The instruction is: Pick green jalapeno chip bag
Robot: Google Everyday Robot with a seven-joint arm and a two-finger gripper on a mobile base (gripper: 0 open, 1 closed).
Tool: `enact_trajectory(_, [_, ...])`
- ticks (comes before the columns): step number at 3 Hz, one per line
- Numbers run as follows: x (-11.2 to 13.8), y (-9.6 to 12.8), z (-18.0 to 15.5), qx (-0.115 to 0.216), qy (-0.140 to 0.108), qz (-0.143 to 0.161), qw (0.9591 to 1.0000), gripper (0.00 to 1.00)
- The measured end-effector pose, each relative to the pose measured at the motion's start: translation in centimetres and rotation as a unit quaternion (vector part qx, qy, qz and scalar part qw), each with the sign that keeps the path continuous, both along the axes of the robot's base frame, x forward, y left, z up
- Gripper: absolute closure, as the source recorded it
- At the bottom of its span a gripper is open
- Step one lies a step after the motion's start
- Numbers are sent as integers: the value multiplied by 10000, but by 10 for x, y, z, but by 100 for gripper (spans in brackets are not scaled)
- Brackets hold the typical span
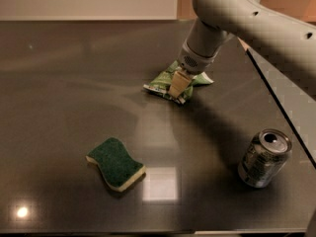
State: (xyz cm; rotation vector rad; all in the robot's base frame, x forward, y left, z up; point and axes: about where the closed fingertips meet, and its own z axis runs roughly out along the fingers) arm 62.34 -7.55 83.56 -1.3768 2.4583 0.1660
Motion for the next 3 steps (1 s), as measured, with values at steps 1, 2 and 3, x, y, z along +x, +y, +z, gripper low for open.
enact_trajectory(1, [-4, 6, 14, 134, -18, 119, 9998, 87])
enact_trajectory(2, [-9, 12, 30, 293, -61, 263, 9992, 100])
enact_trajectory(3, [-15, 17, 59, 459, -148, 501, 9976, 100])
